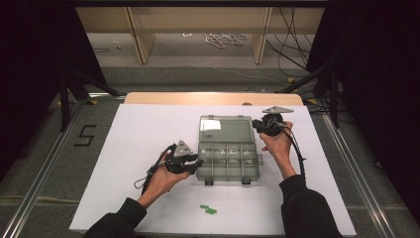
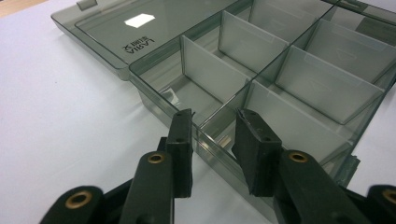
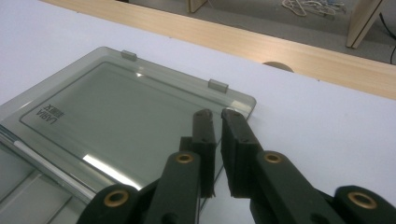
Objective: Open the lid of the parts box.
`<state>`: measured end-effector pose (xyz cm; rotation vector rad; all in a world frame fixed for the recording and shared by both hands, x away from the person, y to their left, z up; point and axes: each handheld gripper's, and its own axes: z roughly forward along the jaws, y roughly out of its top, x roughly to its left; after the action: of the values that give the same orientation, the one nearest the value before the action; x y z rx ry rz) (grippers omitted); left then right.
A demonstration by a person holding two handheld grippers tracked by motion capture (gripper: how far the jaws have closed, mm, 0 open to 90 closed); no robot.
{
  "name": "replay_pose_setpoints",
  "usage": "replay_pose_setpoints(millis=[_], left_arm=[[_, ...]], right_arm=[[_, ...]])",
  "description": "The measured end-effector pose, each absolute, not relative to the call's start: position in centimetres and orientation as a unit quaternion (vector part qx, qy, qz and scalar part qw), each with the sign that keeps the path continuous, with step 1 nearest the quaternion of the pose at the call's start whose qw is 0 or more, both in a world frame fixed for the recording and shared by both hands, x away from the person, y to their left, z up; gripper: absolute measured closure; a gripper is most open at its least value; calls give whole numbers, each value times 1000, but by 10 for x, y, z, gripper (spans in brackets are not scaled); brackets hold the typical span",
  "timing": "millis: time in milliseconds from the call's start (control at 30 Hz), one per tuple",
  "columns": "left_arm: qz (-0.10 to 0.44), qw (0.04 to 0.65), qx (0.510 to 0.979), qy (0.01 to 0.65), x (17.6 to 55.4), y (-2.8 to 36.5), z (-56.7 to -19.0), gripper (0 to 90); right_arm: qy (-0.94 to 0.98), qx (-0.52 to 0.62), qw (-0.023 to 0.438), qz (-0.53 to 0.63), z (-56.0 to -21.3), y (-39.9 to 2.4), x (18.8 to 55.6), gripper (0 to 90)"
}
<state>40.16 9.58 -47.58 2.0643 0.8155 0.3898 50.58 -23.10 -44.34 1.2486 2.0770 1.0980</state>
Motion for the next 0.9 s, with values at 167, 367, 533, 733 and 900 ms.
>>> replay_pose_setpoints(millis=[167,367,533,733,900], left_arm=[[157,428,828,327,402,96,-476,674],[139,431,824,341,402,96,-476,666],[143,428,825,339,404,99,-474,601],[154,441,815,344,403,102,-467,500],[157,465,801,343,397,109,-455,435]], right_arm=[[753,461,227,411,-437,-230,501,725],[752,441,237,429,-424,-222,494,570],[766,410,238,433,-408,-211,481,476],[781,378,243,434,-397,-198,465,385],[787,359,241,440,-391,-192,454,353]])
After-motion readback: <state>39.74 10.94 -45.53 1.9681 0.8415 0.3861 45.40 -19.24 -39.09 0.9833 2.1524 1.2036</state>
